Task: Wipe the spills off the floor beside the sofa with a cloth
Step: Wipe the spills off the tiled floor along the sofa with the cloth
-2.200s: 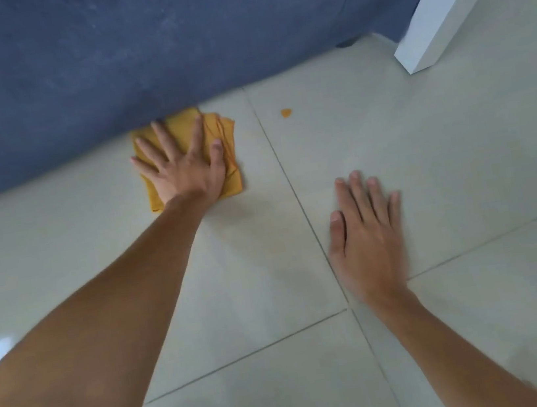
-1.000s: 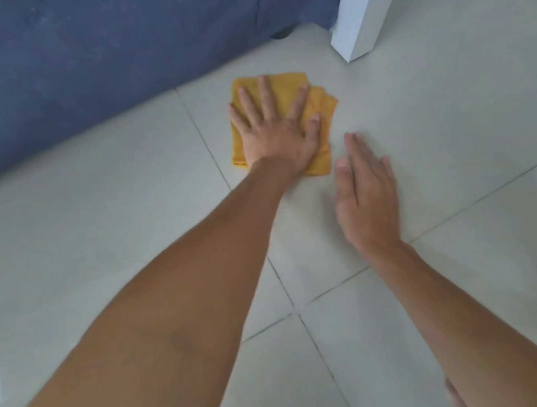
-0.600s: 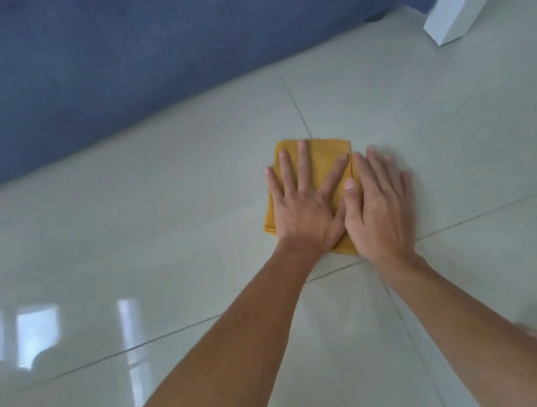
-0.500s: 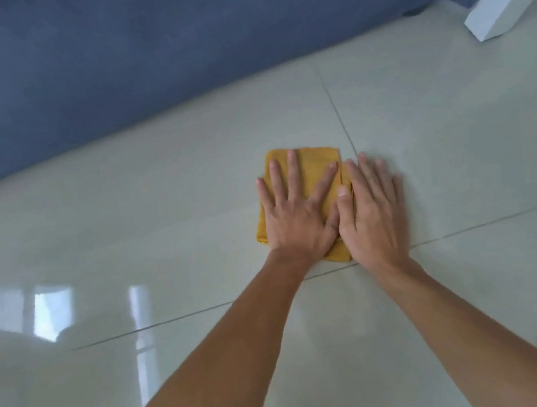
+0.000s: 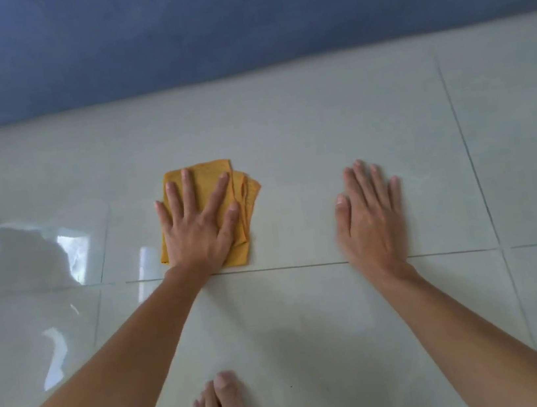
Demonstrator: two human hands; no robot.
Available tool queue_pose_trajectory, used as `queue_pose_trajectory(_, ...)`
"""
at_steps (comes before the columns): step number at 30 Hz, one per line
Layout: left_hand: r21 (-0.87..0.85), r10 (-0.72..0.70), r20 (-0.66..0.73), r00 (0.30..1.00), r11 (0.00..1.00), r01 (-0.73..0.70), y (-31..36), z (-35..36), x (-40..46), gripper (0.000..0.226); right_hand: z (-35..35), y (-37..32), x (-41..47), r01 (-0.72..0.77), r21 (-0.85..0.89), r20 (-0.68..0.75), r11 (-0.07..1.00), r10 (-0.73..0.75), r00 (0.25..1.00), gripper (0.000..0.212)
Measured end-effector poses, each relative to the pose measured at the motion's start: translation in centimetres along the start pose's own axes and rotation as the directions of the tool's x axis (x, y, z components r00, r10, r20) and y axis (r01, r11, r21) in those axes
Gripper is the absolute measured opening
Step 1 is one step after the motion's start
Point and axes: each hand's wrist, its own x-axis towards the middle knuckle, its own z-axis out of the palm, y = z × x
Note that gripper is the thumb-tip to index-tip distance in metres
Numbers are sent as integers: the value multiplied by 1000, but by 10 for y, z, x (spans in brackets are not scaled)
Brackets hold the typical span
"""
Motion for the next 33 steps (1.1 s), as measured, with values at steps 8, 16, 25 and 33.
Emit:
queue_pose_trajectory(8,34,-182,23,983,983,181,-67,-10,11,61,2,-2,0,-25,-34,1,999,25,1000,50)
queue_pose_trajectory(16,30,-67,32,997,997,66,42,-3,18,60,-23,39,3,-118,61,-19,991,120,993,53)
queue_pose_trajectory(25,-18,245,42,969,970,-244,252,12,21,61,-74,198,-5,-376,-94,10,922,378,926,61)
queue_pose_trajectory(33,-37,432,142,891,901,-431,358,20,-22,63,-83,228,-9,-386,-13,-43,922,385,922,63)
